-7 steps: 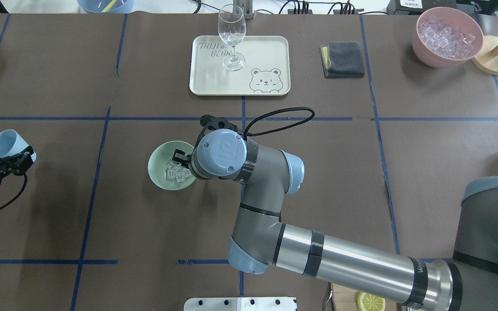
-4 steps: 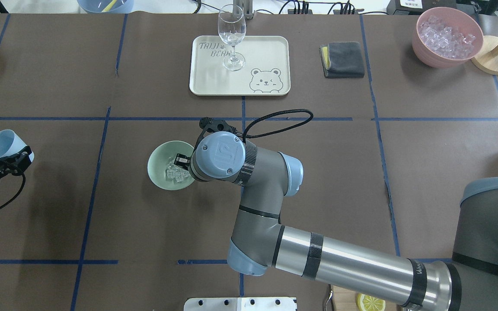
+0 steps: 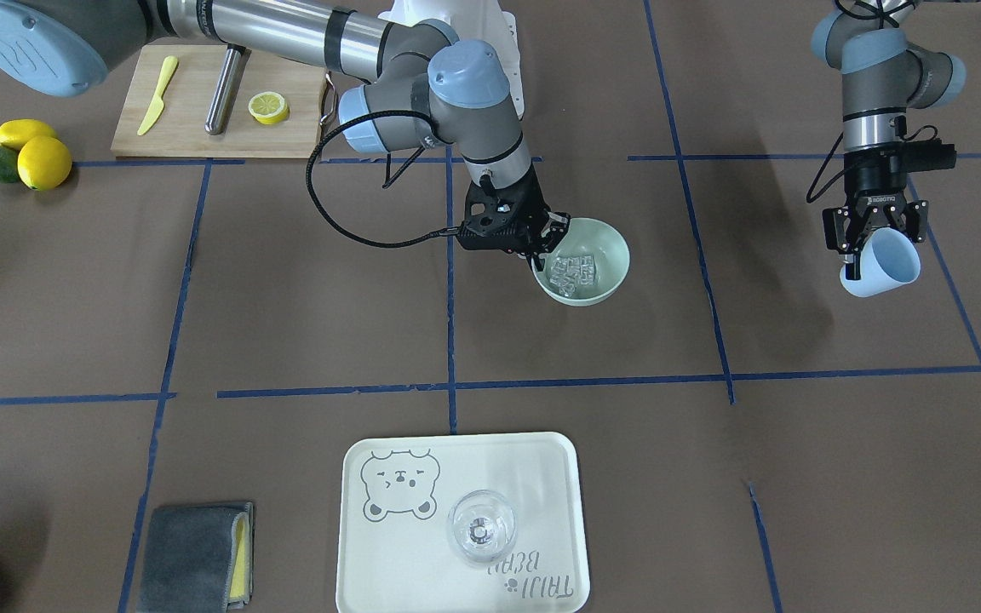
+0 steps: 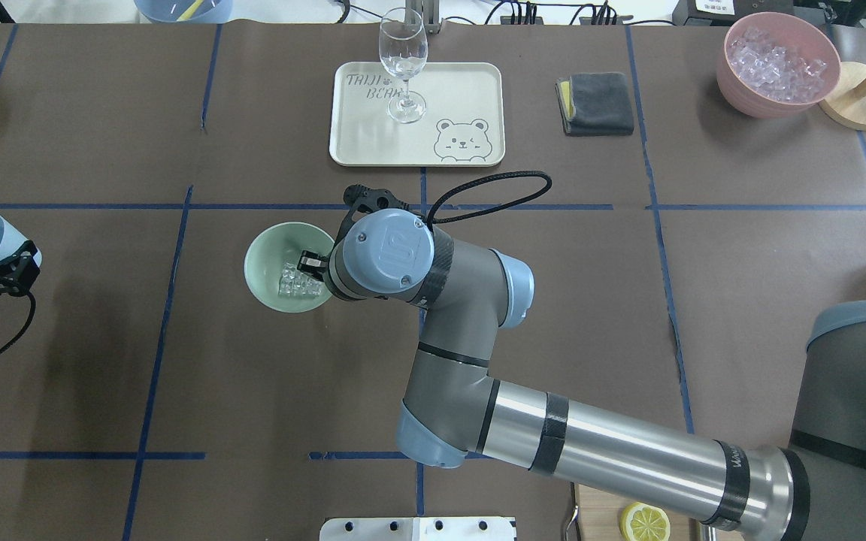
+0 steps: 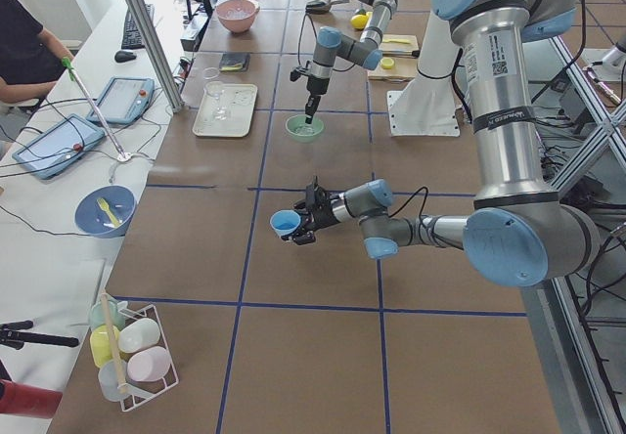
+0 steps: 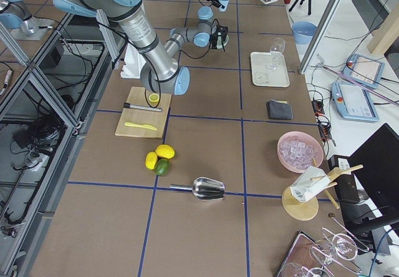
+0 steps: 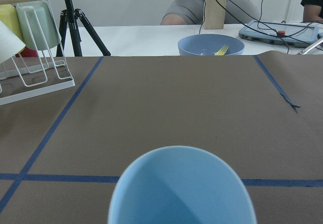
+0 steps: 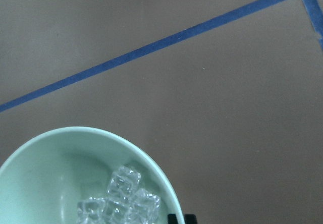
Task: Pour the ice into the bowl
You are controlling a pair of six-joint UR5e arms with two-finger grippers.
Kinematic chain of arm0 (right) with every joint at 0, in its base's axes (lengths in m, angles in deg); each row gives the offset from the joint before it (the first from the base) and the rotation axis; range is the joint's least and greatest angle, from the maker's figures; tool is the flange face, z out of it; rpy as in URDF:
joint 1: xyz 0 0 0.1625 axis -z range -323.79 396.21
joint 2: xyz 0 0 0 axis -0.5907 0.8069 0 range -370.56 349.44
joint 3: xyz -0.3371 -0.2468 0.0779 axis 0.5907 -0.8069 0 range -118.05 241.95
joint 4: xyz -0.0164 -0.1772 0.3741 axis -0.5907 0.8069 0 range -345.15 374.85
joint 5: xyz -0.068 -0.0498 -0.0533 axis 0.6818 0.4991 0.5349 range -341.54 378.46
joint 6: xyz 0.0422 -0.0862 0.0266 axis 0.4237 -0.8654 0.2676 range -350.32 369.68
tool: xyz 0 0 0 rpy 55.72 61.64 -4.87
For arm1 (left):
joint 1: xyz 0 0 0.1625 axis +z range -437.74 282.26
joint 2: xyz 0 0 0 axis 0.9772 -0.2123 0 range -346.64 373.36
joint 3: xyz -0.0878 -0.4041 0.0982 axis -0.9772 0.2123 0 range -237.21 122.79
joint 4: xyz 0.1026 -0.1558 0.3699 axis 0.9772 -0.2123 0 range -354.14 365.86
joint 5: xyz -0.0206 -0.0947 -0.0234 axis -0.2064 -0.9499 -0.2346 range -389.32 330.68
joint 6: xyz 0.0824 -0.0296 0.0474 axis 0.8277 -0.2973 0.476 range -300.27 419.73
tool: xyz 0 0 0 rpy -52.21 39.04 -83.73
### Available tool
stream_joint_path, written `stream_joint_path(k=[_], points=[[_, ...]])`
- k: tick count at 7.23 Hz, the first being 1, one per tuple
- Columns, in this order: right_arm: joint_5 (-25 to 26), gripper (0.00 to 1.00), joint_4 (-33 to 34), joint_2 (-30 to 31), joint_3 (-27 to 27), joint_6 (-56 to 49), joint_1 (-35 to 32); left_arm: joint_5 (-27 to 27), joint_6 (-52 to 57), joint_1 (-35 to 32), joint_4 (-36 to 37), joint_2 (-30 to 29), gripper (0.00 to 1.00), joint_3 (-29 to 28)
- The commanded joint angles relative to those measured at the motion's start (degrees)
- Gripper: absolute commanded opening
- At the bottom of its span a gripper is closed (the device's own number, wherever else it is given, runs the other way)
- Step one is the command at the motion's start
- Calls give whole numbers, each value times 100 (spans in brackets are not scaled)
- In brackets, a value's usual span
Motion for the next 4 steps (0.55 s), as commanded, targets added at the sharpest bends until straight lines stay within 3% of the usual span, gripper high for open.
stream_joint_path(k=[1,4], points=[[-382,0,56,211,330,-5,-294,353,-390,350,46,-12,0,-106],[-656,0,64,617,851,-14,-681,662,-566,615,55,-117,0,-352]])
